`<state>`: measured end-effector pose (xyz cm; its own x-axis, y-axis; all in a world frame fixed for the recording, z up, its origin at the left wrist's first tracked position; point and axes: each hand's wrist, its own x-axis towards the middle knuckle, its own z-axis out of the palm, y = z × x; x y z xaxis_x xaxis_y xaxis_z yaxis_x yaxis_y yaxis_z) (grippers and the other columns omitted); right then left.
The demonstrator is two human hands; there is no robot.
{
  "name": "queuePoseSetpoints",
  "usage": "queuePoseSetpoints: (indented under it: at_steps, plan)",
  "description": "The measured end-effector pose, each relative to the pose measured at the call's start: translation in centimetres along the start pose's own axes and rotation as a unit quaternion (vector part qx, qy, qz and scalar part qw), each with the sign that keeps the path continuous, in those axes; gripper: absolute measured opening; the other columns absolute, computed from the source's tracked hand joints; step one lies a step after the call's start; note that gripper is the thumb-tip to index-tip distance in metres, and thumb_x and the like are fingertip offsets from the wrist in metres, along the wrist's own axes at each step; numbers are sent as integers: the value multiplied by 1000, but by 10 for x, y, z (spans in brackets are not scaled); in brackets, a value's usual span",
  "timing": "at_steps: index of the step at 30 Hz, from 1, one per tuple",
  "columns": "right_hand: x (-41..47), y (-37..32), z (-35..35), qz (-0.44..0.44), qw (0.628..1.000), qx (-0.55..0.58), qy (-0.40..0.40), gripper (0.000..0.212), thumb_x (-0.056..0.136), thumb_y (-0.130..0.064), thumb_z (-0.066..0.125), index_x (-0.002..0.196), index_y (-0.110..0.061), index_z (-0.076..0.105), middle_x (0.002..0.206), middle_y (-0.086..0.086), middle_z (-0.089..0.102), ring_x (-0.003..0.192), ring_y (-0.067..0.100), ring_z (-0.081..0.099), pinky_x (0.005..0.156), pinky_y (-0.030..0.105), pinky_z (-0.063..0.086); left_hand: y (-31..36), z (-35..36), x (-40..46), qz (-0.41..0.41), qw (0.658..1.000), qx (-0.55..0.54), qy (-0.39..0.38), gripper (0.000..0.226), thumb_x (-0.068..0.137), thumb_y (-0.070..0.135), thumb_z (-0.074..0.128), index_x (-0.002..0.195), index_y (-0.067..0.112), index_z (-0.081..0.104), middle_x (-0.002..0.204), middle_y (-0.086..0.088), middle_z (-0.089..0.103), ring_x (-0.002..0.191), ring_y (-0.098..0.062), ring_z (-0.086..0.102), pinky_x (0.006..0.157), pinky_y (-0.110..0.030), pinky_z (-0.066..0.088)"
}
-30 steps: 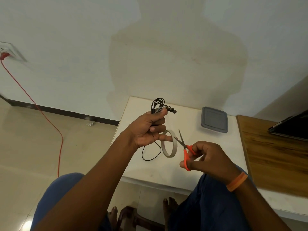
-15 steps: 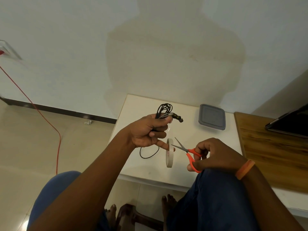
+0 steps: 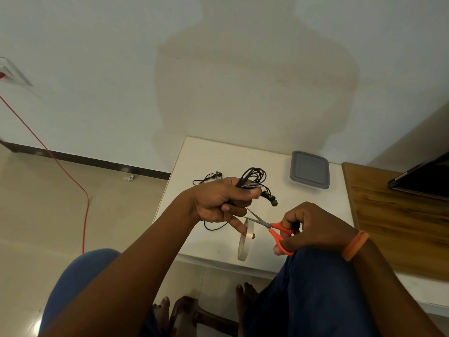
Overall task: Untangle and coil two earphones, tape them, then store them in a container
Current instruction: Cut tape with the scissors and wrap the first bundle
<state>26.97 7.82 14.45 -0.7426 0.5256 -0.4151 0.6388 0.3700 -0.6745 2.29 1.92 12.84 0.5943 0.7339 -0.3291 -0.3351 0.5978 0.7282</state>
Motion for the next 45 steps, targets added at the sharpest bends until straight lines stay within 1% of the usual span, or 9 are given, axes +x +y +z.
queuePoseSetpoints:
  at_steps: [4,10,18,22,26,33,36,39,45]
  plan:
    - [-1,2,0,0,1000,5,-13,33,66,-43,85,72,-13,75,69,5,68,71,23,60,61,19,46,1,3,0,-5,1000,-7,3,4,96,14,53,93,11,54,56,5,21,39,-2,32,78,-57,58]
    - [0,3,0,4,1000,18,-15,30,65,-49,83,66,-20,74,66,2,67,63,13,57,59,17,46,-1,4,1,-12,1000,3,-15,9,99,14,49,91,15,55,51,11,34,39,0,31,93,-69,43]
    - [-1,5,-1,-13,999,42,-21,20,65,-50,82,60,-34,71,63,-4,67,61,10,58,58,14,45,-1,4,0,-8,1000,2,4,8,97,15,53,91,12,57,57,5,19,38,-1,29,91,-69,46]
    - [-1,5,-3,-8,999,39,-19,27,62,-55,79,64,-28,73,66,-2,69,64,15,60,58,15,46,0,3,-1,-7,1000,3,-5,10,98,15,51,92,14,58,58,6,20,41,-3,24,87,-64,52]
    - [-1,4,-3,-5,999,40,-18,19,64,-49,80,61,-33,71,66,-5,70,64,11,61,58,14,46,1,3,0,-5,1000,0,-4,5,98,15,51,93,13,53,57,6,20,39,-1,31,87,-63,52]
    - [-3,5,-4,3,999,50,-10,20,64,-48,80,64,-29,74,67,1,71,70,24,63,61,22,49,1,3,0,-7,1000,-10,6,6,97,15,53,91,14,54,58,6,20,39,-1,30,78,-57,57]
    - [-2,5,-5,9,999,45,-4,30,63,-49,79,67,-19,77,66,4,70,65,23,61,58,20,46,0,1,0,-6,1000,-3,18,6,98,15,53,93,13,56,55,8,23,38,-1,29,91,-71,46]
    - [-3,6,-5,20,999,40,2,28,67,-42,81,67,-14,77,61,-2,67,59,14,58,54,14,43,0,0,-1,-5,1000,1,27,8,98,16,53,91,13,57,52,9,29,38,-1,28,98,-78,33]
    - [-3,8,-5,26,998,60,4,20,71,-35,82,67,-16,78,66,6,69,61,22,60,57,17,46,1,1,0,4,997,-23,70,9,98,18,58,90,15,58,57,6,20,39,-3,26,86,-66,51]
